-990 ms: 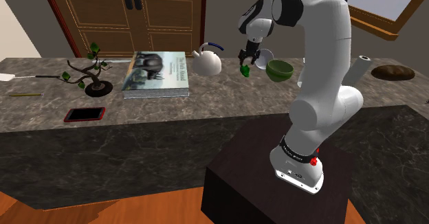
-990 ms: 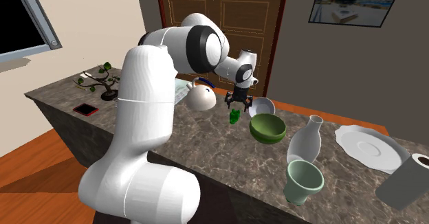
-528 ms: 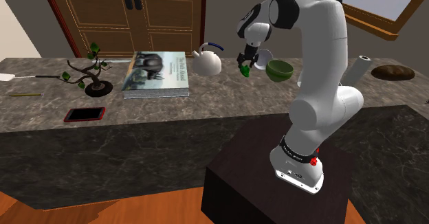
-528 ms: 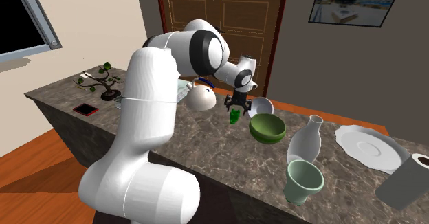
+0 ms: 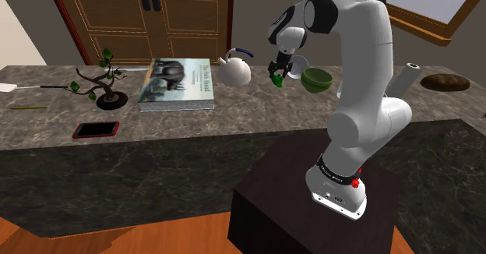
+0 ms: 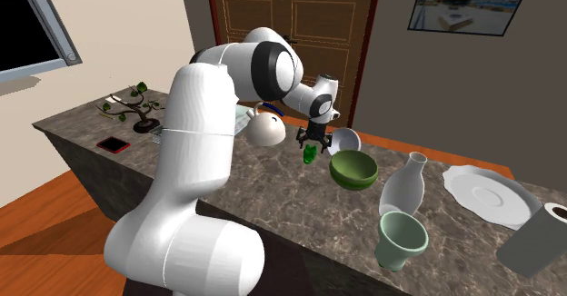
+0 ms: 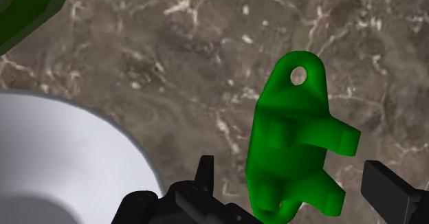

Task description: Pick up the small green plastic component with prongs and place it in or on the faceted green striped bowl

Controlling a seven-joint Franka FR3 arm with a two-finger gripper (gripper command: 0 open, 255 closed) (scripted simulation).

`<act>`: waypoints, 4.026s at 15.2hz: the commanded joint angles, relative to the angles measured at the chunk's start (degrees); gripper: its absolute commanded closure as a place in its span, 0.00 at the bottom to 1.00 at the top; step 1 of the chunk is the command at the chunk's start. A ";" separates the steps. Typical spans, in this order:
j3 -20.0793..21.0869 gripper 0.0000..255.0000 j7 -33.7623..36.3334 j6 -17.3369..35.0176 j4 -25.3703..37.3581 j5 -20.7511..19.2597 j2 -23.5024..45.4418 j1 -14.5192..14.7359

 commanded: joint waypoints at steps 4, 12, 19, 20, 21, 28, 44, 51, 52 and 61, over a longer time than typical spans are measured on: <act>-0.03 1.00 -0.04 0.05 -0.08 0.00 -0.01 -0.04; -0.35 1.00 0.35 -0.99 0.02 -0.46 -0.99 0.18; -1.36 1.00 1.57 -4.64 0.57 -2.02 -4.28 0.82; -1.49 1.00 1.75 -5.18 0.70 -2.24 -4.72 0.90; -1.62 1.00 1.92 -5.72 0.84 -2.46 -5.15 0.98; -2.41 1.00 3.12 -9.68 2.22 -3.91 -7.95 1.43; -3.97 1.00 4.30 -18.42 5.96 -6.57 -13.27 1.35; -7.06 1.00 -3.24 -16.87 -1.35 -7.88 -18.33 -2.67; -7.52 1.00 -4.37 -16.76 -2.08 -8.04 -18.85 -3.31; -10.77 1.00 -13.17 -15.35 -6.14 -8.43 -20.51 -8.50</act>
